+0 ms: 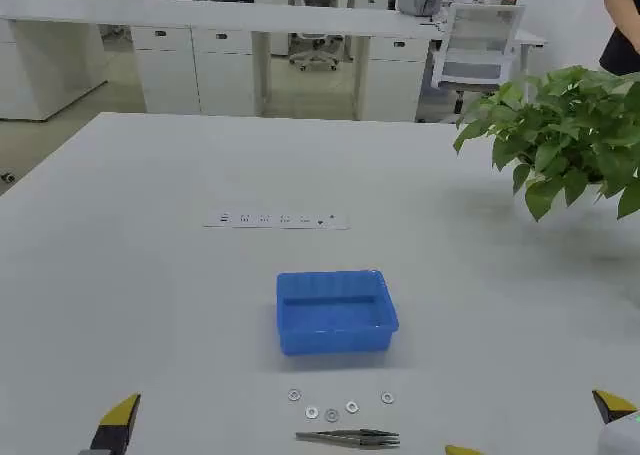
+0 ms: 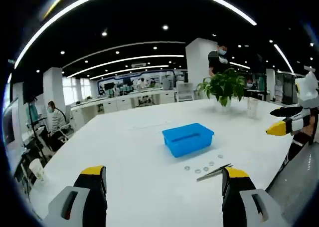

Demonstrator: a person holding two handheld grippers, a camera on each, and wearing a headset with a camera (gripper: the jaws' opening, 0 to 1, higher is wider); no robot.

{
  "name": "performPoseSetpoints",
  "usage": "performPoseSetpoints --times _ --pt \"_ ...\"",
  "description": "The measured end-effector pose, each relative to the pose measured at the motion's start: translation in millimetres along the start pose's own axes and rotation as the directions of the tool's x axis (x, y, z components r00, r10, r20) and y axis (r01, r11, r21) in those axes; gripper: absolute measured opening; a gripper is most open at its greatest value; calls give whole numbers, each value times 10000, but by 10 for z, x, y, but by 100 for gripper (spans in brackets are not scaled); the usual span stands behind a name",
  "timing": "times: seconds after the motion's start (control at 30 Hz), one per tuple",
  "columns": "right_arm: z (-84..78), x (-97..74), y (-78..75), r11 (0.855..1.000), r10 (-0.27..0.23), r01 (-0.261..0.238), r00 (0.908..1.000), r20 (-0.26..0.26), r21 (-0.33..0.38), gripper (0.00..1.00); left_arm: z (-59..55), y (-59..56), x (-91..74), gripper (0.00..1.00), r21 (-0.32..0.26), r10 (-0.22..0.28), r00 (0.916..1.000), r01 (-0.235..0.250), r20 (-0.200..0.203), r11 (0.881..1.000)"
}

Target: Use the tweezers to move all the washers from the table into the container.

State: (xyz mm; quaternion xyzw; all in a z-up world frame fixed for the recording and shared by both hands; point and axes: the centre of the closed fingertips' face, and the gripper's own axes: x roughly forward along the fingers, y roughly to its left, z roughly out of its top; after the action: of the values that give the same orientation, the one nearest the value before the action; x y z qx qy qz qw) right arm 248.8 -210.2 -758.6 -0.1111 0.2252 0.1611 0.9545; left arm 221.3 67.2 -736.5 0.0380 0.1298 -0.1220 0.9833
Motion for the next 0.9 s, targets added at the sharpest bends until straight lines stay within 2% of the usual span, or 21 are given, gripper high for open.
performPoseSetpoints --times 0.03,0.1,0.17,0.2,0.3,0.43,0.53,0.57,0.6,0.63,0.73,0.9 --pt "-5 3 17 10000 79 -79 10000 -39 -38 99 4 33 -6 99 121 185 9998 -185 24 9998" --pt "-21 3 83 9991 361 -364 9993 -138 -224 99 -32 87 -16 99 252 482 9987 -478 -178 9985" --pt "29 -18 123 9979 447 -439 9989 161 -471 99 5 115 -33 99 319 619 9981 -619 6 9976" --pt "44 -33 131 9974 437 -423 9988 236 -575 99 57 139 -49 99 363 734 9968 -745 302 9966" --pt "94 -62 130 9965 299 -256 9981 547 -790 99 40 144 -47 99 277 756 9970 -760 155 9967" --pt "96 -52 89 9957 154 -107 9986 502 -916 99 -67 95 -5 99 739 680 9965 -643 -495 9952" --pt "111 -52 113 9958 339 -292 9980 529 -863 99 -68 57 -4 99 840 519 9973 -474 -521 9953" --pt "149 -65 138 9964 469 -415 9961 742 -735 99 -65 56 -7 99 858 492 9975 -447 -504 9953" --pt "228 -78 182 9960 706 -635 9903 1196 -622 99 -65 57 -8 99 860 478 9976 -434 -500 9953" --pt "244 -85 184 9959 712 -631 9888 1311 -651 99 -69 61 -7 99 836 471 9975 -427 -520 9956" --pt "158 -60 172 9951 596 -530 9951 783 -838 99 -93 73 -6 99 717 499 9966 -452 -658 9964" --pt "176 -79 119 9976 412 -360 9952 889 -595 99 -82 82 -11 99 736 532 9968 -487 -598 9961"
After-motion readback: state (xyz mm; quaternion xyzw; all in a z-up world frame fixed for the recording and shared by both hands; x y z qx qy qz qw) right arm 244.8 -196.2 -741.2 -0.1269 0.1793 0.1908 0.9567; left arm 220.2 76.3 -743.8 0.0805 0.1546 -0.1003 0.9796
